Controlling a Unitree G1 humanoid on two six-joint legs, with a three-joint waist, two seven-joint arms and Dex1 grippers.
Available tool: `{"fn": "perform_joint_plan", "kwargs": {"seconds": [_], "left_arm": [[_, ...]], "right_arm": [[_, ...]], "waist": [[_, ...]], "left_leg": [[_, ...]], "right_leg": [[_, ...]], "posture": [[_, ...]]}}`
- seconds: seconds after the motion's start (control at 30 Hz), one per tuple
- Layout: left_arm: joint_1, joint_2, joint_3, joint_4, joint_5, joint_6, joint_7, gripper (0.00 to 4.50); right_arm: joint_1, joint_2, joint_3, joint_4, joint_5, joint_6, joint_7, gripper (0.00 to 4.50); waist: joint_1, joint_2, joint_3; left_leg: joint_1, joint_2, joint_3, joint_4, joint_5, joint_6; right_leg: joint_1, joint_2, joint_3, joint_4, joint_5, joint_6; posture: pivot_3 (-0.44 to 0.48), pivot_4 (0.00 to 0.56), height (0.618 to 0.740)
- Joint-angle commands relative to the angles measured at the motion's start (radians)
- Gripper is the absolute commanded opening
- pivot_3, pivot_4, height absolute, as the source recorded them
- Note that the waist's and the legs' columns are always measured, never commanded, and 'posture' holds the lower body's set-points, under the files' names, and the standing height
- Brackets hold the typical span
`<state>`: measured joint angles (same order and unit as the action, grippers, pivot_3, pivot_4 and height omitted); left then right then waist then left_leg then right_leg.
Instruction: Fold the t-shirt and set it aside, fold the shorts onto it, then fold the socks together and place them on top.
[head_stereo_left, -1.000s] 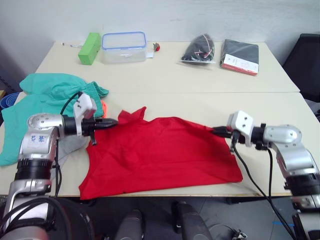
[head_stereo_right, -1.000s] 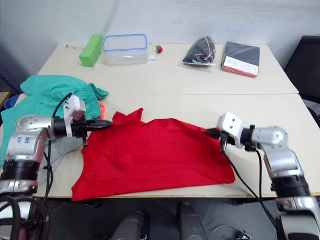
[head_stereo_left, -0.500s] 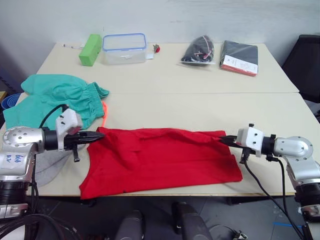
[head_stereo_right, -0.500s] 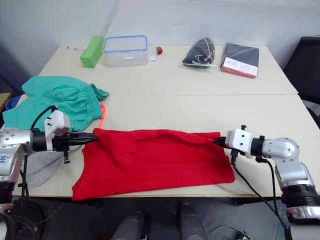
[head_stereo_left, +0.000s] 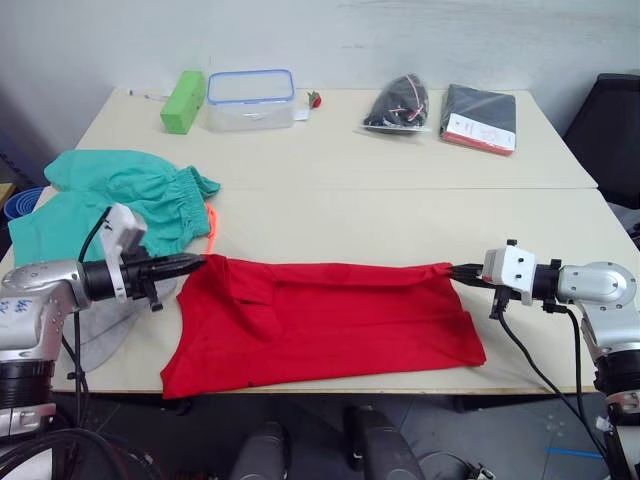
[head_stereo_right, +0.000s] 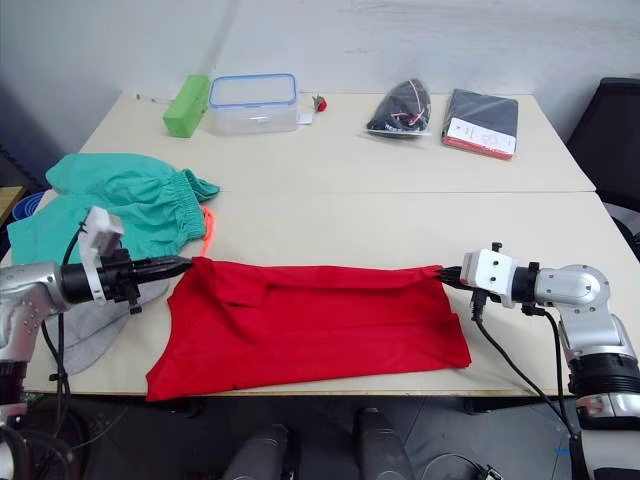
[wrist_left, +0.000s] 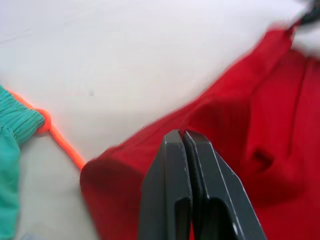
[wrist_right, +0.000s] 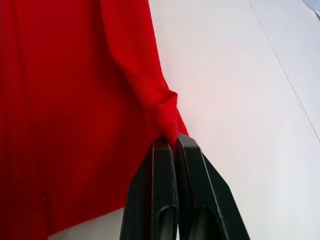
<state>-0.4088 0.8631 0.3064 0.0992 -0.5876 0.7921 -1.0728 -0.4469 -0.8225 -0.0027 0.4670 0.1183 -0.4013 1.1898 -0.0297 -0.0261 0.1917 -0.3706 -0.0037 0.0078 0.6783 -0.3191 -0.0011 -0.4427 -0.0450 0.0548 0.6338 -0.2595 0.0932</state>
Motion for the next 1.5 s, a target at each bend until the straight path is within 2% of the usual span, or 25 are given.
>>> {"fn": "perform_joint_plan", "kwargs": {"seconds": [0.03,0.17,0.27,0.37,0.5,0.63,0.77,0.87,0.93,0.97,1.03,1.1,1.13,1.23,1.33,1.47,1.5], "left_arm": [[0.014,0.034,0.046,-0.067,-0.086,0.107,-0.002,0.03],[0.134,0.081,0.016,-0.122,-0.056,0.08,-0.048,0.03],[0.26,0.126,-0.044,-0.173,0.047,-0.086,-0.097,0.03],[0.261,0.115,-0.068,-0.12,0.121,-0.203,-0.058,0.03],[0.288,0.126,-0.084,-0.117,0.155,-0.287,-0.091,0.03],[0.296,0.114,-0.068,-0.119,0.132,-0.275,-0.093,0.89],[0.341,0.14,-0.014,-0.189,0.055,-0.189,-0.122,2.21],[0.39,0.172,0.07,-0.289,-0.049,-0.071,-0.148,3.12],[0.37,0.172,0.141,-0.357,-0.168,0.04,-0.121,3.71],[0.35,0.165,0.165,-0.376,-0.214,0.082,-0.097,3.71],[0.268,0.13,0.183,-0.38,-0.285,0.145,-0.013,3.71],[0.164,0.079,0.167,-0.358,-0.315,0.176,0.087,3.71],[0.12,0.055,0.148,-0.345,-0.305,0.175,0.129,3.71],[0.062,0.025,0.025,-0.308,-0.158,0.094,0.198,3.13],[0.034,0.015,-0.125,-0.236,-0.002,-0.012,0.223,2.18],[0.006,-0.043,-0.231,-0.168,0.099,-0.07,0.264,0.87],[0.011,-0.055,-0.248,-0.178,0.11,-0.079,0.263,0.54]], "right_arm": [[-0.007,-0.003,-0.006,-0.021,0.012,0.008,-0.003,0.0],[-0.003,0.0,-0.005,-0.026,0.013,0.019,-0.003,0.0],[-0.006,0.002,-0.003,-0.025,0.01,0.019,-0.005,0.0],[-0.018,0.007,0.001,-0.02,0.004,0.02,-0.01,0.0],[-0.018,0.0,0.01,-0.022,0.011,0.035,0.015,0.0],[-0.016,-0.006,0.01,-0.037,0.023,0.074,0.025,0.94],[0.012,-0.034,-0.004,-0.096,0.047,0.114,0.055,2.43],[0.033,-0.066,-0.037,-0.178,0.112,0.228,0.081,3.42],[0.024,-0.077,-0.06,-0.269,0.185,0.374,0.073,4.14],[0.019,-0.076,-0.067,-0.306,0.209,0.428,0.064,4.4],[0.001,-0.056,-0.068,-0.39,0.267,0.562,0.028,4.33],[-0.016,-0.021,-0.049,-0.482,0.314,0.687,-0.019,3.94],[-0.022,-0.002,-0.03,-0.52,0.317,0.724,-0.04,3.6],[-0.052,0.075,0.04,-0.576,0.263,0.789,-0.13,2.58],[-0.075,0.156,0.112,-0.585,0.196,0.826,-0.22,1.52],[-0.054,0.225,0.22,-0.595,0.084,0.823,-0.303,0.07],[-0.045,0.236,0.239,-0.603,0.068,0.835,-0.317,0.0]], "waist": [[-0.001,0.0,0.0],[-0.012,0.0,0.0],[-0.017,0.0,0.0],[-0.015,0.0,0.0],[-0.006,0.0,0.0],[-0.003,0.0,0.0],[-0.006,0.0,0.0],[-0.006,0.0,0.0],[-0.003,0.0,0.0],[-0.002,0.0,0.0],[-0.001,0.0,0.0],[0.0,0.001,0.0],[0.001,0.0,0.0],[-0.001,0.0,0.0],[-0.001,0.0,0.0],[0.002,0.0,0.0],[0.002,0.0,0.0]], "left_leg": [[0.0,0.0,0.0,0.0,0.0,0.0],[0.002,0.0,0.001,-0.003,0.0,-0.001],[0.002,0.0,0.001,-0.005,0.0,-0.001],[0.003,0.0,0.001,-0.009,0.001,-0.002],[0.003,0.0,0.0,-0.01,0.002,-0.003],[0.002,0.0,0.0,-0.011,0.002,-0.002],[0.002,0.0,0.0,-0.011,0.002,-0.002],[0.002,0.001,0.0,-0.012,0.001,-0.002],[0.002,0.001,-0.001,-0.012,0.001,-0.002],[0.002,0.001,-0.001,-0.011,0.002,-0.002],[0.002,0.001,-0.002,-0.011,0.002,-0.002],[0.003,0.001,-0.002,-0.011,0.002,-0.002],[0.003,0.001,-0.003,-0.011,0.002,-0.002],[0.002,0.0,-0.004,-0.011,0.003,-0.004],[0.002,0.0,-0.001,-0.012,0.003,-0.004],[0.0,0.0,-0.001,-0.012,0.003,-0.004],[0.0,-0.001,-0.001,-0.011,0.002,-0.003]], "right_leg": [[0.0,0.0,0.0,0.0,0.0,0.0],[0.0,0.0,0.002,0.0,0.0,0.0],[0.0,0.0,0.003,-0.001,-0.001,-0.001],[0.0,-0.001,0.004,-0.003,-0.001,-0.002],[0.0,-0.001,0.004,-0.005,0.0,-0.003],[0.0,-0.001,0.004,-0.006,0.0,-0.002],[0.0,-0.001,0.004,-0.006,0.0,-0.002],[-0.001,-0.001,0.004,-0.006,0.0,-0.002],[-0.001,-0.001,0.004,-0.006,0.0,-0.002],[-0.001,-0.001,0.004,-0.006,0.0,-0.002],[0.0,-0.001,0.004,-0.005,0.0,-0.002],[0.0,-0.001,0.003,-0.005,0.0,-0.002],[0.0,-0.001,0.002,-0.004,0.0,-0.002],[0.0,0.0,0.002,-0.004,0.0,-0.003],[-0.002,0.001,0.002,-0.005,0.001,-0.002],[-0.002,0.0,0.001,-0.006,0.001,-0.002],[-0.002,0.0,0.001,-0.007,0.001,-0.002]], "posture": [[0.0,0.15,0.74],[0.0,0.15,0.74],[0.0,0.15,0.74],[0.0,0.15,0.74],[0.0,0.15,0.74],[0.0,0.15,0.74],[0.0,0.15,0.74],[0.0,0.15,0.74],[0.0,0.15,0.74],[0.0,0.15,0.74],[0.0,0.15,0.74],[0.0,0.15,0.74],[0.0,0.15,0.74],[0.0,0.15,0.74],[0.0,0.15,0.74],[0.0,0.15,0.74],[0.0,0.15,0.74]]}}
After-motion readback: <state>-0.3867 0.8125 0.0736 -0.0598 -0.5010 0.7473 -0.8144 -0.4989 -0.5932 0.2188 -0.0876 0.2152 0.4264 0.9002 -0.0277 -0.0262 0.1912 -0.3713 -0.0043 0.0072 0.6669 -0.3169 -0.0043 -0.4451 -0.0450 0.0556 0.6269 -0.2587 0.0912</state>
